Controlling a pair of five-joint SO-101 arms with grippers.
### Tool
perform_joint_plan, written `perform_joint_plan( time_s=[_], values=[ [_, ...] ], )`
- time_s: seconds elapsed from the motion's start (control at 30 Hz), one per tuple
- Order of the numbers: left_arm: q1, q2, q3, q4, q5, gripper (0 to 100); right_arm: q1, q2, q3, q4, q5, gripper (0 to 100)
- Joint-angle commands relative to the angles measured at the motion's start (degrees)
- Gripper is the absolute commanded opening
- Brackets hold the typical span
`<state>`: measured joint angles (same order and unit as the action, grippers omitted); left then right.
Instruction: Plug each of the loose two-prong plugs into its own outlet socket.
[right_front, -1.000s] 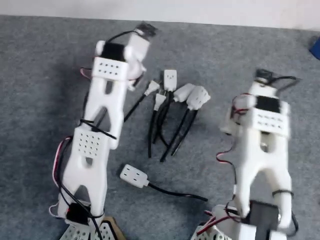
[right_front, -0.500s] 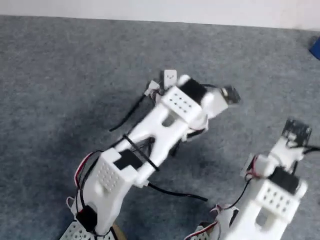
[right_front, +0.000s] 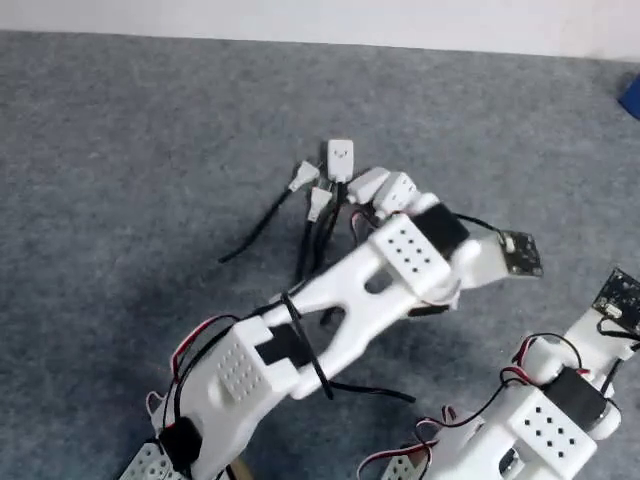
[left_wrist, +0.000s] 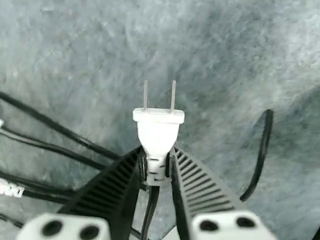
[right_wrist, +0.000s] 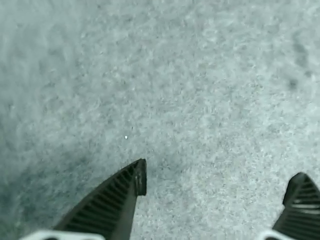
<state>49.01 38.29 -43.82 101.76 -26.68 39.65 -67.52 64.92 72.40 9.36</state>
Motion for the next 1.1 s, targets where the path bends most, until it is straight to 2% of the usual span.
perform_joint_plan(
  time_s=[0.0,0.07,0.2,0.27,0.37,0.5,0.63,0.77,0.87,0.9,0.97,1.07],
  values=[
    [1.1,-0.84,-1.98,0.35,1.32,23,0.57,1.89,0.13,-2.42,2.37,40.6],
    [0.75,-0.92,-2.07,0.44,2.81,31,0.22,3.47,0.13,-2.51,2.81,40.6],
    [-2.07,-0.92,-2.24,0.44,2.81,33,0.22,6.29,0.13,-4.09,2.9,40.6],
    [-5.58,-1.54,-2.68,0.44,2.99,33,0.13,7.69,0.13,-4.44,2.9,40.6],
    [-14.81,-4.79,-3.3,0.35,5.54,33,-3.56,9.27,0.04,-4.44,2.9,40.6],
    [-31.69,-10.86,-3.3,0.62,16.09,33,-15.43,11.38,-1.19,-3.47,2.46,40.6],
    [-47.34,-16.13,2.42,0.53,23.74,31,-28.97,15.87,-13.23,7.08,-2.2,40.6],
    [-54.29,-19.91,11.74,0.53,24.18,31,-44.79,24.75,-27.56,15.69,-5.71,40.6],
    [-56.31,-21.67,20.26,0.26,23.91,30,-52.35,33.8,-33.01,17.19,-5.45,40.6],
    [-56.75,-21.85,22.46,-0.09,23.82,30,-54.37,36.09,-33.8,17.01,-4.4,40.6],
    [-57.89,-22.55,27.03,-2.99,23.82,30,-58.07,40.4,-34.68,16.66,2.46,40.6],
    [-58.59,-22.73,32.84,-8.09,23.82,30,-61.41,42.24,-34.24,17.01,21.89,40.6]
  ],
)
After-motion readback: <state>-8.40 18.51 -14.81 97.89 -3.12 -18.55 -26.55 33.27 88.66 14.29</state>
